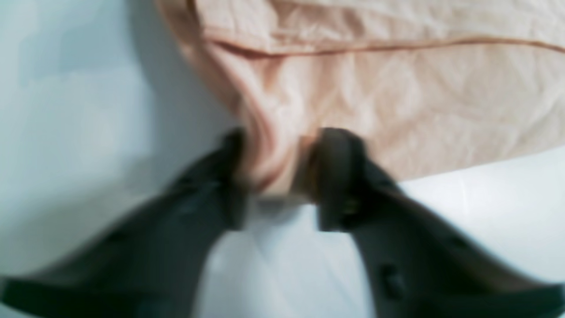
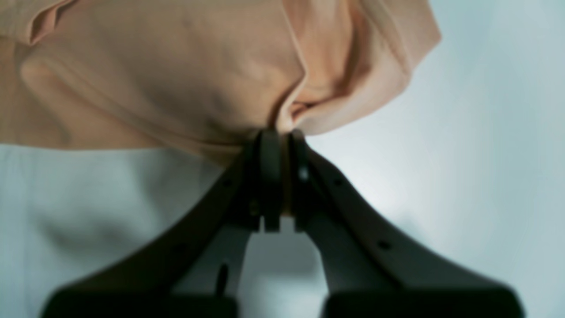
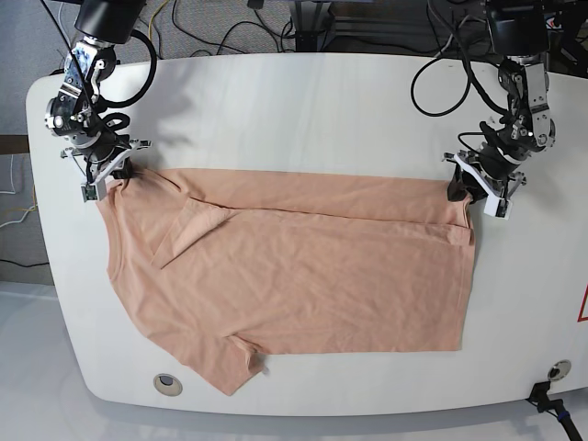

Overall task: Fold the T-shirt properly
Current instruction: 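Lower the folded edge and open both grippers, then grasp the folded edge with both grippers and drag the shirt back, then move both grippers to the opposite shirt edge and grasp it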

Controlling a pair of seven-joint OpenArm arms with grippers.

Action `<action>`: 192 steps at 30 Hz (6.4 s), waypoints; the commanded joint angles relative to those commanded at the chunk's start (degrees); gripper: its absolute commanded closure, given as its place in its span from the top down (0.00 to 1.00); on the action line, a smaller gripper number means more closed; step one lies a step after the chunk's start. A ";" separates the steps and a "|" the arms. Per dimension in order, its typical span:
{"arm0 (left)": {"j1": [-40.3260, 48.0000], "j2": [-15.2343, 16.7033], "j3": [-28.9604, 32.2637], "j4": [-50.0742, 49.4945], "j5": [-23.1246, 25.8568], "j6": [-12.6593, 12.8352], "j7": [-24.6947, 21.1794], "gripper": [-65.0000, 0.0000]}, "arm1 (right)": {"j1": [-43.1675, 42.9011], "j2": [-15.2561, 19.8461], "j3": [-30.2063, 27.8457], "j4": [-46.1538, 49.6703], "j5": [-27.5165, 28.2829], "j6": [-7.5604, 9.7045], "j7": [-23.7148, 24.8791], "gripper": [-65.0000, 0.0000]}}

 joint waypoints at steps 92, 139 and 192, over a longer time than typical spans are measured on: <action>-6.51 -1.93 -8.00 12.57 7.47 -0.44 10.81 0.51 | 6.86 -6.77 2.55 15.03 -2.55 0.00 -8.88 0.33; -27.78 -3.43 -8.00 -27.08 7.74 -7.69 -1.76 0.90 | 37.10 -2.37 -7.03 -44.22 -4.48 3.08 15.21 0.59; -30.24 0.97 -8.00 -37.98 11.87 -2.37 -6.51 0.40 | 36.84 -2.29 -7.03 -44.22 -4.48 3.34 15.38 0.00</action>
